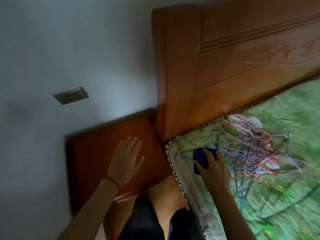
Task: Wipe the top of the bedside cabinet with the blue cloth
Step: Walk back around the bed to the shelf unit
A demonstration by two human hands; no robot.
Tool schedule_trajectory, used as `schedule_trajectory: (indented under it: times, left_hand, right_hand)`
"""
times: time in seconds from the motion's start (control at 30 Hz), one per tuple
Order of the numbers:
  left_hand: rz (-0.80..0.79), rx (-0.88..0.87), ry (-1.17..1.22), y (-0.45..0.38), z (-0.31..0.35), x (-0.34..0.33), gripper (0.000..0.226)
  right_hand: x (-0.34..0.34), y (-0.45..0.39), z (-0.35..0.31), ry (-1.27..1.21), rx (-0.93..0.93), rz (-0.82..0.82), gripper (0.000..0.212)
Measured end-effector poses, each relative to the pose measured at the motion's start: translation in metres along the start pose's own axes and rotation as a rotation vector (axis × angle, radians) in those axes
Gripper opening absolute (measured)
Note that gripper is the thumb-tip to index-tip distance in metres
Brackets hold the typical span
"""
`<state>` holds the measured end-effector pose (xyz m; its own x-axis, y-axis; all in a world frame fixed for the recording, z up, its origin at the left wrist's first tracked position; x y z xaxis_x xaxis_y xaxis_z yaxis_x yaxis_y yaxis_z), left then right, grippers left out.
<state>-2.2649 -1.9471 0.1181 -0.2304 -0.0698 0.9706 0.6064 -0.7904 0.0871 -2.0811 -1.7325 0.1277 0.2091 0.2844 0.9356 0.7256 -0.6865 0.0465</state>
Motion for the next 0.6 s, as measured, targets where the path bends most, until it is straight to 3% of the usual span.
schedule_trajectory:
  times: [0.1, 0.37, 0.6]
  left_hand:
    - [0.004, -0.095, 0.002, -0.01, 0.043, -0.007, 0.054]
    - [-0.004, -0.331, 0.014, -0.018, 0.176, -0.034, 0.059]
    - [-0.069, -0.675, 0.022, -0.025, 0.287, -0.057, 0.067]
  right_hand:
    - [0.016, 0.022, 0.04, -0.018, -0.079, 0.041, 0.048]
    - [0.063, 0.107, 0.153, 0.0, -0.256, 0.128, 0.052]
    - [0.092, 0.212, 0.235, -0.032, -0.643, 0.246, 0.052]
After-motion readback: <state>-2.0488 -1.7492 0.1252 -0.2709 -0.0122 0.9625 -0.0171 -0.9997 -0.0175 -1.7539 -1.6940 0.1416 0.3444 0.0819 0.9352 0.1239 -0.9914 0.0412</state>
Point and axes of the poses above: each hand's wrist, its own y-axis away from the middle knuckle, its own x-axis out of the back of the hand, z = x × y, the point moved 3 cm from there along -y, towards the middle knuckle, and after that the axes turned 6 degrees about -z, right-handed, at the moved point
